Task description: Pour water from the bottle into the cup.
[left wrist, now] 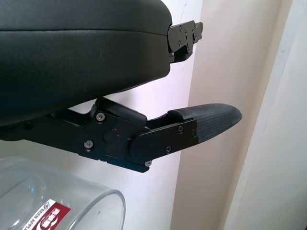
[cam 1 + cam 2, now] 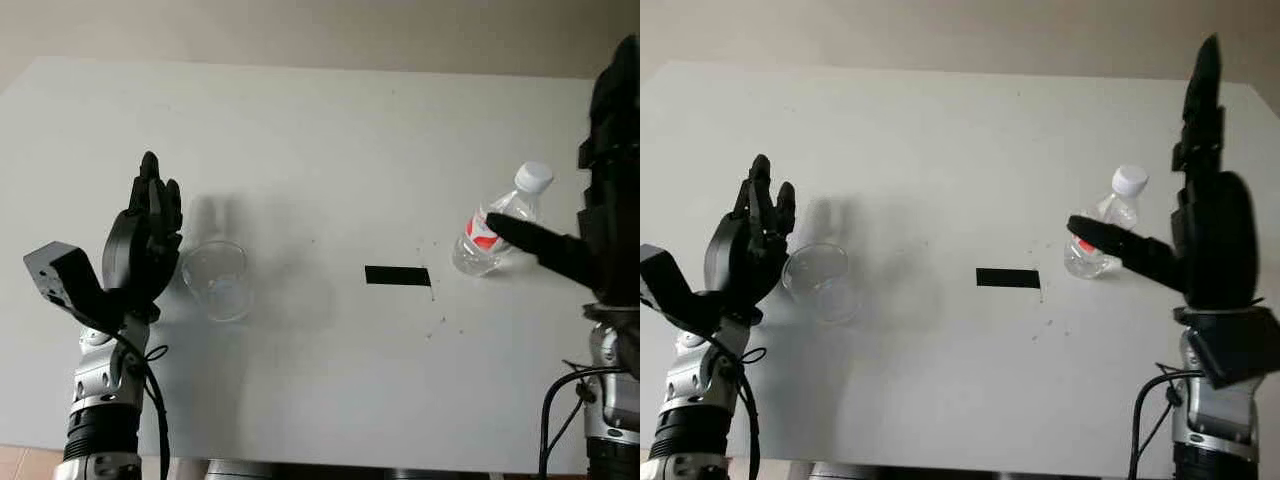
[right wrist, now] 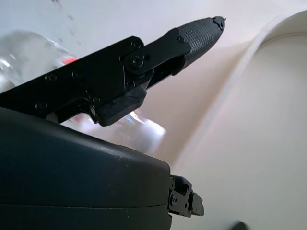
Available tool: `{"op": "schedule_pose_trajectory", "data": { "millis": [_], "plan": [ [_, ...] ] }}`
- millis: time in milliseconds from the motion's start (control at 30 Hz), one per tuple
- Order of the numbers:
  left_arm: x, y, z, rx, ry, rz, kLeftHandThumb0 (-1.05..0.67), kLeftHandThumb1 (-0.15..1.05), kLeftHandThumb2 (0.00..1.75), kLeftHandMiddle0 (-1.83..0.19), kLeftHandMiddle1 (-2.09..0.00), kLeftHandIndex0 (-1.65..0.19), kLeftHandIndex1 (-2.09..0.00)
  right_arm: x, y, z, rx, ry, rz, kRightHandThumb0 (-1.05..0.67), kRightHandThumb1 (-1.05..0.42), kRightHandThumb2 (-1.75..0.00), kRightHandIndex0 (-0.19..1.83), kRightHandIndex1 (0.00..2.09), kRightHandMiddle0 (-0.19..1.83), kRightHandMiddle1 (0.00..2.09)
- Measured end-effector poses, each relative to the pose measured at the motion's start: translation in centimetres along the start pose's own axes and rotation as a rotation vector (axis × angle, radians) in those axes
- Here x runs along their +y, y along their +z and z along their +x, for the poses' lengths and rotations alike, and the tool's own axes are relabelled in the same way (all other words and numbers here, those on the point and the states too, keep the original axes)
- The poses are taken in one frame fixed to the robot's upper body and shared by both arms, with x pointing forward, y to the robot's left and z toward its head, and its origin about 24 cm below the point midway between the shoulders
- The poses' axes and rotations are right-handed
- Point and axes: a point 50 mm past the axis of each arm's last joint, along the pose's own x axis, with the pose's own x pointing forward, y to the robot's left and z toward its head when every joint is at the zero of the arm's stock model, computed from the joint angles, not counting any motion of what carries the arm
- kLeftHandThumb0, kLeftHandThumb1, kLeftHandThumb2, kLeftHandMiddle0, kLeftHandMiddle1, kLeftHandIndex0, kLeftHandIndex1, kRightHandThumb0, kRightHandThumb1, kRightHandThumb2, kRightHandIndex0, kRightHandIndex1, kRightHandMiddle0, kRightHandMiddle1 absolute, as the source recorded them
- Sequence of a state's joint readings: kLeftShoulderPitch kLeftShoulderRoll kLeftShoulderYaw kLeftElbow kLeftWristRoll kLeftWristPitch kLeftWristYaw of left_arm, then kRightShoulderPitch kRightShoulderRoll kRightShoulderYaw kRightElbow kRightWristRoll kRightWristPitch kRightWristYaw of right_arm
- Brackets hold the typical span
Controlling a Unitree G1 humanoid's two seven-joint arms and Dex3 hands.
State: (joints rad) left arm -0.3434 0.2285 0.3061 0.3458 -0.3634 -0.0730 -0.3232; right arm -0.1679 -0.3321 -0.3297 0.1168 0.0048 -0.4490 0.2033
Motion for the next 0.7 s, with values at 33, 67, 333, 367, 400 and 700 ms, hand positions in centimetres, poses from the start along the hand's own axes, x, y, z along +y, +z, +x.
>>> {"op": "schedule_pose_trajectory", "data": {
  "millis": [33,67,333,367,400,700],
  "plan": [
    [0.0,0.0,0.0,0.000,0.000,0.001,-0.78,1.05,0.68,0.19,0.00,0.19,0.00,0.1,-0.3,-0.1,0.015,-0.002,0.010,-0.89,-0.85,-0.04,-0.19,0.00,-0.19,0.00],
    [0.1,0.1,0.0,-0.001,0.000,0.001,-0.78,1.05,0.68,0.19,0.00,0.19,0.00,0.1,-0.6,-0.2,0.029,-0.005,0.018,-0.89,-0.85,-0.04,-0.19,0.00,-0.19,0.00],
    [0.7,0.5,-0.1,-0.010,0.005,0.004,-0.79,1.05,0.65,0.19,0.00,0.19,0.00,-0.1,-2.7,-1.2,0.130,-0.113,0.073,-0.96,-0.88,-0.06,-0.19,0.00,-0.19,0.00],
    [0.7,0.5,-0.1,-0.010,0.005,0.005,-0.79,1.05,0.65,0.19,0.00,0.19,0.00,-0.1,-3.2,-1.4,0.150,-0.122,0.080,-0.95,-0.88,-0.06,-0.19,0.00,-0.19,0.00],
    [0.8,0.5,-0.1,-0.011,0.003,0.007,-0.78,1.05,0.65,0.19,0.00,0.19,0.00,-0.1,-3.6,-1.7,0.169,-0.131,0.093,-0.94,-0.87,-0.05,-0.19,0.00,-0.19,0.00],
    [1.2,0.9,-0.2,-0.016,-0.003,0.023,-0.78,1.05,0.64,0.19,0.00,0.19,0.00,0.5,-6.4,-3.4,0.271,-0.185,0.177,-0.94,-0.88,-0.06,-0.19,0.00,-0.19,0.00]
  ]
}}
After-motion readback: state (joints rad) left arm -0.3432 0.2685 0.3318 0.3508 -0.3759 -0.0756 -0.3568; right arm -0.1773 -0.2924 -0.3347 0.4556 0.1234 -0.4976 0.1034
